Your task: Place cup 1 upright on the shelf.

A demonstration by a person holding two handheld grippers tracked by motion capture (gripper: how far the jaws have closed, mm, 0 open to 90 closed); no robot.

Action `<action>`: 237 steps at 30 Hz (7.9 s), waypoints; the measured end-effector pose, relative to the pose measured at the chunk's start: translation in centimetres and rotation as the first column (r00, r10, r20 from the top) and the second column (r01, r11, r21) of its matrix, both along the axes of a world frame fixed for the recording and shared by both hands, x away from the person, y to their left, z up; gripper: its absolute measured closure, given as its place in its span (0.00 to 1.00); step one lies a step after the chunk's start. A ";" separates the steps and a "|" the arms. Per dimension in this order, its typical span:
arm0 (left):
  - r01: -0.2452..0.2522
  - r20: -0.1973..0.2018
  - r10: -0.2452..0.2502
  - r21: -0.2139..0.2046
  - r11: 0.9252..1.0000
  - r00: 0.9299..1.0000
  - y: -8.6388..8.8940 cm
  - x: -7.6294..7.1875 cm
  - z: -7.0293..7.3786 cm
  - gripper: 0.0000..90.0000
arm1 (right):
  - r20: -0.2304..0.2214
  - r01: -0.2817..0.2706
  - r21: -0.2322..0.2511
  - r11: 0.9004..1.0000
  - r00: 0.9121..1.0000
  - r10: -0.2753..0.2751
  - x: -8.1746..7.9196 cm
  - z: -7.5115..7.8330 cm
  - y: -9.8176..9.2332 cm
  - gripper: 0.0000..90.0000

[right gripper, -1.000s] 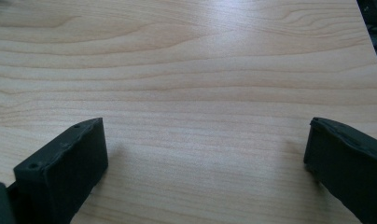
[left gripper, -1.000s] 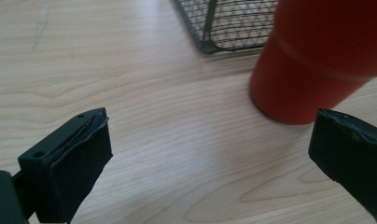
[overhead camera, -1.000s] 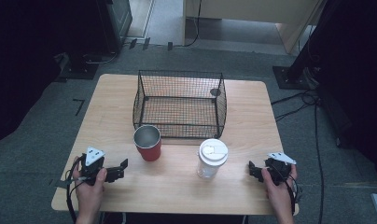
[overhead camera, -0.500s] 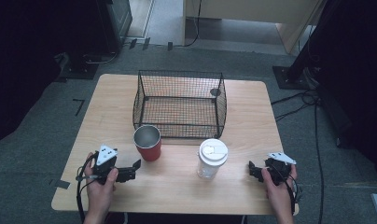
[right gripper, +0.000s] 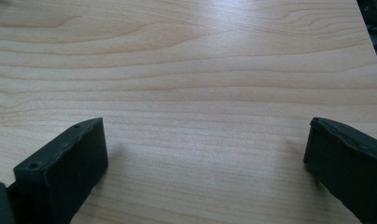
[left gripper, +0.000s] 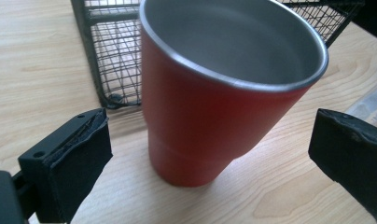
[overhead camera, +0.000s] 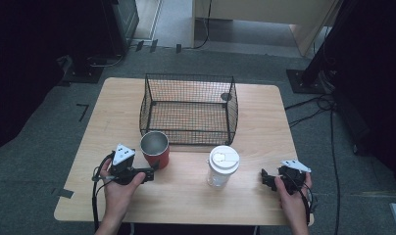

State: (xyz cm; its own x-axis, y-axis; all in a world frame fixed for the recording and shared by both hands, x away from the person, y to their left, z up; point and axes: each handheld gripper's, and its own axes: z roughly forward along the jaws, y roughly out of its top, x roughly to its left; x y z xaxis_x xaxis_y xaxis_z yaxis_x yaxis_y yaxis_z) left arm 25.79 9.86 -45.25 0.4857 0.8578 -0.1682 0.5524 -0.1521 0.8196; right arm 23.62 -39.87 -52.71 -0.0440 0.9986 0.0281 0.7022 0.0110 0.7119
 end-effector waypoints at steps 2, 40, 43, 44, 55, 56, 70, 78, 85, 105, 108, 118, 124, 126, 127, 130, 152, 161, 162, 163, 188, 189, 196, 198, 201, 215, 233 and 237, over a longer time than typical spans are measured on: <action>-0.006 -0.002 0.006 0.023 1.000 1.000 -0.6 0.2 0.1 0.00 | 0.001 0.000 0.000 1.000 1.000 0.000 0.0 0.0 0.0 0.00; -0.053 -0.005 0.055 0.155 0.986 0.998 -3.9 2.8 0.9 0.09 | 0.002 -0.024 -0.001 1.000 1.000 0.024 0.0 0.0 0.1 0.00; -0.053 -0.004 0.054 0.158 0.986 0.999 -3.7 2.8 0.9 0.09 | 0.002 -0.024 -0.001 1.000 1.000 0.024 0.0 0.0 0.1 0.00; -0.054 -0.004 0.055 0.162 0.985 0.998 -3.7 2.8 0.9 0.09 | 0.002 -0.024 -0.001 1.000 1.000 0.024 0.0 0.0 0.1 0.00; -0.039 0.022 0.037 0.148 0.988 0.999 -3.5 2.1 2.1 0.09 | 0.002 -0.024 -0.001 1.000 1.000 0.024 0.0 0.0 0.1 0.00; -0.037 0.027 0.034 0.144 0.989 0.999 -3.6 2.0 2.3 0.09 | 0.002 -0.024 -0.001 1.000 1.000 0.024 0.0 0.0 0.1 0.00; -0.012 0.091 0.003 0.099 0.995 0.996 -3.8 1.5 5.3 0.09 | 0.002 -0.024 0.000 1.000 1.000 0.024 0.0 0.0 0.1 0.00; 0.004 0.130 -0.014 0.082 0.997 0.991 -4.2 1.5 6.7 0.09 | 0.002 -0.024 -0.001 1.000 1.000 0.024 0.0 0.0 0.1 0.00; 0.010 0.170 -0.023 0.073 0.997 0.985 -4.5 2.0 7.9 0.09 | 0.002 -0.024 -0.001 1.000 1.000 0.024 0.0 0.0 0.1 0.00; -0.003 0.285 -0.004 0.021 1.000 0.958 -5.7 4.8 9.5 0.09 | 0.001 -0.023 0.000 1.000 1.000 0.023 0.0 0.0 0.1 0.00; 0.001 0.291 -0.007 0.020 1.000 0.957 -6.0 5.5 9.5 0.09 | 0.002 -0.024 0.000 1.000 1.000 0.024 0.0 0.0 0.1 0.00; -0.036 0.311 0.025 0.028 0.999 0.950 -6.7 7.9 8.3 0.09 | 0.003 -0.024 0.000 1.000 1.000 0.024 0.0 0.0 0.1 0.00; -0.058 0.321 0.045 0.029 0.998 0.946 -7.0 9.2 7.5 0.09 | 0.003 -0.024 0.001 1.000 1.000 0.024 0.0 0.0 0.1 0.00; -0.066 0.320 0.055 0.023 0.998 0.946 -7.1 9.4 7.5 0.09 | 0.003 -0.024 0.001 1.000 1.000 0.024 0.0 0.0 0.1 0.00; -0.066 0.319 0.055 0.025 0.998 0.946 -7.2 9.8 7.5 0.09 | 0.003 -0.024 0.000 1.000 1.000 0.024 0.0 0.0 0.1 0.00; -0.068 0.321 0.054 0.032 0.997 0.945 -7.4 10.1 7.5 0.09 | 0.002 -0.024 0.000 1.000 1.000 0.024 0.0 0.0 0.1 0.00; -0.101 0.287 0.080 0.062 0.993 0.955 -8.6 13.6 6.3 0.09 | 0.002 -0.024 0.001 1.000 1.000 0.024 0.0 0.0 0.1 0.00; -0.101 0.235 0.079 0.084 0.991 0.969 -8.8 14.7 5.0 0.09 | 0.002 -0.024 0.001 1.000 1.000 0.024 0.0 0.0 0.1 0.00; -0.103 0.225 0.080 0.089 0.991 0.971 -8.9 14.8 4.8 0.09 | 0.002 -0.023 0.001 1.000 1.000 0.023 0.0 0.0 0.1 0.00; -0.102 0.218 0.079 0.093 0.990 0.973 -8.9 14.9 4.8 0.09 | 0.002 -0.024 0.001 1.000 1.000 0.024 0.0 0.0 0.1 0.00; -0.072 0.085 0.056 0.204 0.976 0.995 -9.8 15.5 2.8 0.09 | 0.003 -0.024 0.001 1.000 1.000 0.024 0.0 0.0 0.1 0.00; -0.070 0.081 0.054 0.208 0.976 0.995 -9.8 15.4 2.7 0.09 | 0.003 -0.024 0.000 1.000 1.000 0.024 0.0 0.0 0.1 0.00; -0.057 0.066 0.044 0.221 0.974 0.997 -10.0 15.0 2.3 0.09 | 0.002 -0.024 0.001 1.000 1.000 0.024 0.0 0.0 0.1 0.00; -0.061 0.057 0.050 0.223 0.973 0.997 -9.9 14.9 2.4 0.09 | 0.002 -0.025 0.000 1.000 1.000 0.025 0.0 0.0 0.1 0.00; -0.065 0.048 0.056 0.219 0.974 0.997 -9.8 14.8 2.3 0.09 | 0.003 -0.024 0.000 1.000 1.000 0.024 0.0 0.0 0.1 0.00; -0.083 0.070 0.068 0.239 0.967 0.995 -10.1 13.6 2.7 0.00 | 0.002 -0.024 0.000 1.000 1.000 0.024 0.0 0.0 0.1 0.00; -0.107 0.160 0.080 0.166 0.980 0.984 -8.4 11.1 6.0 0.00 | 0.001 -0.039 0.000 0.999 0.999 0.039 -0.1 0.0 0.2 0.00; -0.102 0.165 0.079 0.138 0.985 0.983 -7.6 10.4 6.5 0.00 | 0.002 -0.041 -0.001 0.999 0.999 0.041 0.0 0.0 0.2 0.00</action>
